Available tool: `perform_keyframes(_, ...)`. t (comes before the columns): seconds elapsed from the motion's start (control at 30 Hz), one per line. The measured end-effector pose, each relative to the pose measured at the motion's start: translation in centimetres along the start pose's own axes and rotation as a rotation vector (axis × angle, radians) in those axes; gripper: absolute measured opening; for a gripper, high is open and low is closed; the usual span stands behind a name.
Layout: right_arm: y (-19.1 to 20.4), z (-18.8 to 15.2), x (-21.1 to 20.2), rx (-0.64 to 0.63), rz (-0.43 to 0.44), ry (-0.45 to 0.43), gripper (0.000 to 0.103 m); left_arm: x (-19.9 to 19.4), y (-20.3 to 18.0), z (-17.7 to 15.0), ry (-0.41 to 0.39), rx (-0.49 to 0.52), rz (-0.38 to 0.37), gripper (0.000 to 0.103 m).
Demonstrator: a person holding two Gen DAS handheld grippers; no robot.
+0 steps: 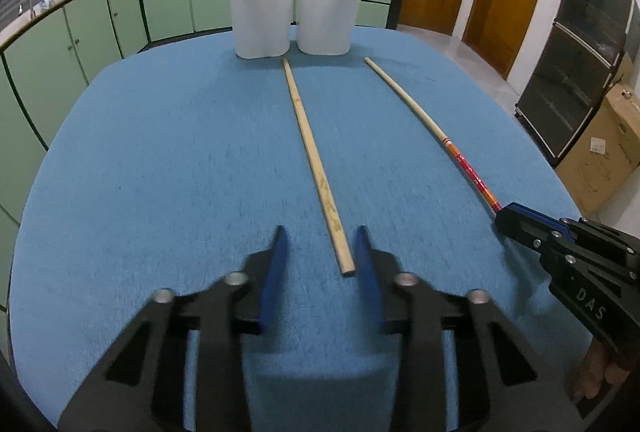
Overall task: Organize utensils
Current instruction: 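Grasp the red-patterned chopstick with the right tool while the left tool grasps the wooden chopstick, then lift both chopsticks and carry them over the white holder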
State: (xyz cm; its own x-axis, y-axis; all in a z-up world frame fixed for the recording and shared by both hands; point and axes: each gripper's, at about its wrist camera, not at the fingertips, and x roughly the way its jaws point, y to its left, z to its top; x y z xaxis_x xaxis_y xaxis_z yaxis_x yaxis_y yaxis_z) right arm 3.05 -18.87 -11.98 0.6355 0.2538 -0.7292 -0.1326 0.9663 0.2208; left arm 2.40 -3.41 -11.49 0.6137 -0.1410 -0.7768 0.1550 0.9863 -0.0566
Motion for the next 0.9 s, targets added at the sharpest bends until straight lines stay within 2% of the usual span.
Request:
perform_keyframes(0.07, 0.05, 0.08, 0.03, -0.001, 0.001, 0.000, 0.006, -0.07, -0.25, -0.01, 0.001, 0.003, 0.004, 0.008)
perform_keyframes(0.33, -0.11, -0.09, 0.34, 0.003, 0.001, 0.013, 0.006, -0.42, 0.02, -0.24, -0.006, -0.004, 0.005, 0.006)
perform_keyframes(0.6, -0.10, -0.43, 0.00, -0.009, 0.013, 0.011, 0.007, -0.11, 0.15, -0.08, 0.003, -0.009, 0.003, 0.008)
perform_keyframes(0.9, 0.11, -0.52, 0.19, -0.023, 0.002, 0.009, 0.007, -0.06, -0.37, -0.30, -0.006, -0.009, 0.032, 0.006)
